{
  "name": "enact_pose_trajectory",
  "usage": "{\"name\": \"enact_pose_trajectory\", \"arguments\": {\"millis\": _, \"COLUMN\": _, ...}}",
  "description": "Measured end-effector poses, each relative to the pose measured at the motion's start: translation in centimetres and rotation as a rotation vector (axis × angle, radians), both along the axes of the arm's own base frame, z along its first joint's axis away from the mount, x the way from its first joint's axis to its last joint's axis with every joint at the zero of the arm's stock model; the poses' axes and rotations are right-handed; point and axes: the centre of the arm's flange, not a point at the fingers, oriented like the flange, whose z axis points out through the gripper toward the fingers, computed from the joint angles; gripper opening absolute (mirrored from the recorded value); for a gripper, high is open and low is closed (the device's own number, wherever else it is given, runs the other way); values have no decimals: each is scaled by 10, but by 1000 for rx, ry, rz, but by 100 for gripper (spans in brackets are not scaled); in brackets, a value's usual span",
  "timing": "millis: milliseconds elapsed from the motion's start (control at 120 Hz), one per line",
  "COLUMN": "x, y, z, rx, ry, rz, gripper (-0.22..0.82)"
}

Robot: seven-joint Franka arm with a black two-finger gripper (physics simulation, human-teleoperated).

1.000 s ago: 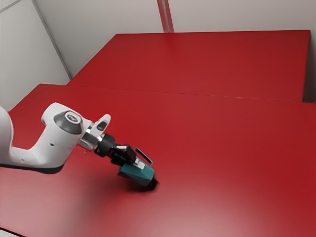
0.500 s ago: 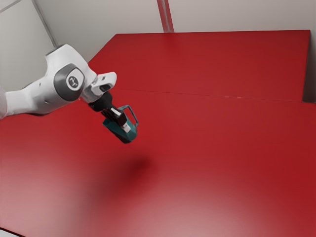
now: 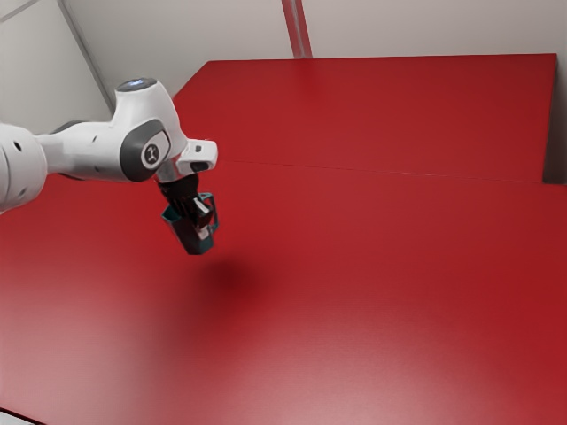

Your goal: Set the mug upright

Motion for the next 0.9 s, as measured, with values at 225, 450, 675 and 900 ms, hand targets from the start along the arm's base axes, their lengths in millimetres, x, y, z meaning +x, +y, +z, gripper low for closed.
{"name": "enact_pose_trajectory", "arguments": {"millis": 225, "x": -16, "y": 4, "z": -29, "rx": 9, "ry": 27, "rz": 47, "gripper": -17}}
{"name": "enact_pose_trajectory", "arguments": {"millis": 450, "x": -16, "y": -9, "z": -39, "rx": 12, "ry": -5, "rz": 55, "gripper": -17}}
{"name": "enact_pose_trajectory", "arguments": {"millis": 675, "x": -11, "y": -13, "z": -42, "rx": 12, "ry": -51, "rz": 68, "gripper": -17}}
{"name": "enact_pose_trajectory", "arguments": {"millis": 900, "x": -12, "y": -13, "z": -53, "rx": 9, "ry": -60, "rz": 88, "gripper": -17}}
